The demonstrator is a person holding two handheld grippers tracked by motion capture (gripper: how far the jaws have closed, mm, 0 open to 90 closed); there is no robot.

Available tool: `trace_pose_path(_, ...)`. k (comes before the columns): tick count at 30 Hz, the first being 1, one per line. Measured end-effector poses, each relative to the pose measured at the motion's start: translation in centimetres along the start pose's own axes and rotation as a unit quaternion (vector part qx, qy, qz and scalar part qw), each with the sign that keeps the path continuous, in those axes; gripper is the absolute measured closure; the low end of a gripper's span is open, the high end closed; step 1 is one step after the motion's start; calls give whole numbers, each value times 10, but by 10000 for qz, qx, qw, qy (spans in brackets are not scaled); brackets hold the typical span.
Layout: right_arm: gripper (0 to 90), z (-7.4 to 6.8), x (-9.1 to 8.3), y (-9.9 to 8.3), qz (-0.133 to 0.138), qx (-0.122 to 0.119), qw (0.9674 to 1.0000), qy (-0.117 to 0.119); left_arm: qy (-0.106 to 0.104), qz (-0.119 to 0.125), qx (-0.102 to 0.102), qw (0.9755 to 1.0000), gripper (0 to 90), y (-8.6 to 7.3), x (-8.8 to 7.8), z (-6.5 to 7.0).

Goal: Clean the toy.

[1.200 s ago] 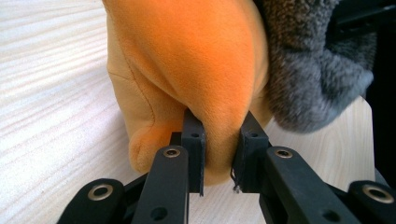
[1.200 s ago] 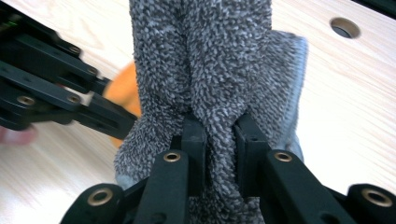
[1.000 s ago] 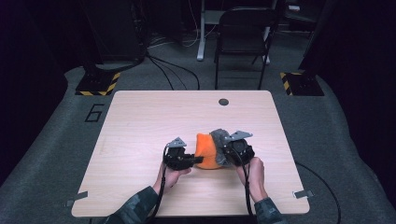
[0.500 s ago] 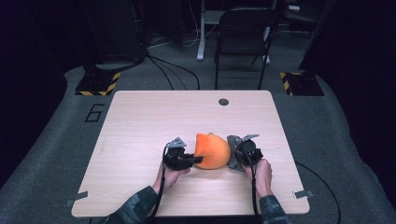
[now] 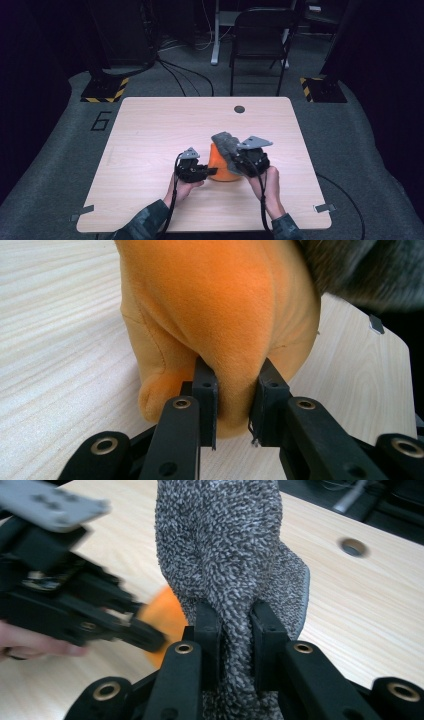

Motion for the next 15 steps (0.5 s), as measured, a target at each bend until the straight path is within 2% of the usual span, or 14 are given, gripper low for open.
trace_pose_path(2,770,-7,11,-4,-161,-66,9998,-4,21,15,-40,10000,759,0,1,1)
trace_pose_path(4,771,-6,23,-11,-278,-139,9994,-136,7,20,-79,10000,758,-1,1,0)
trace_pose_path(5,771,-4,25,-14,-317,-44,9994,-139,-19,9,-89,10000,758,-1,2,0)
trace_pose_path(6,771,1,25,-16,-343,47,9993,-103,-20,21,-93,10000,757,-1,2,0)
trace_pose_path(7,771,1,25,-16,-343,47,9993,-103,-20,21,-93,10000,757,-1,2,0)
trace_pose_path(8,770,7,24,-19,-384,61,9991,-139,-12,19,-9,10000,757,0,2,1)
trace_pose_path(11,770,11,23,-22,-419,124,9988,-214,-14,21,-5,10000,756,0,3,2)
trace_pose_path(15,770,27,24,-33,-604,161,9969,-468,-22,34,-37,10000,756,0,3,2)
Point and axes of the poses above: each handheld gripper's, and its own axes: x roughly forward along the jaws, y roughly out of its top, z roughly to its right, the point moved 3 cm from there along x, roughly forward along the jaws, and after that the axes turned 8 degrees about -y, right-handed, at the moved point
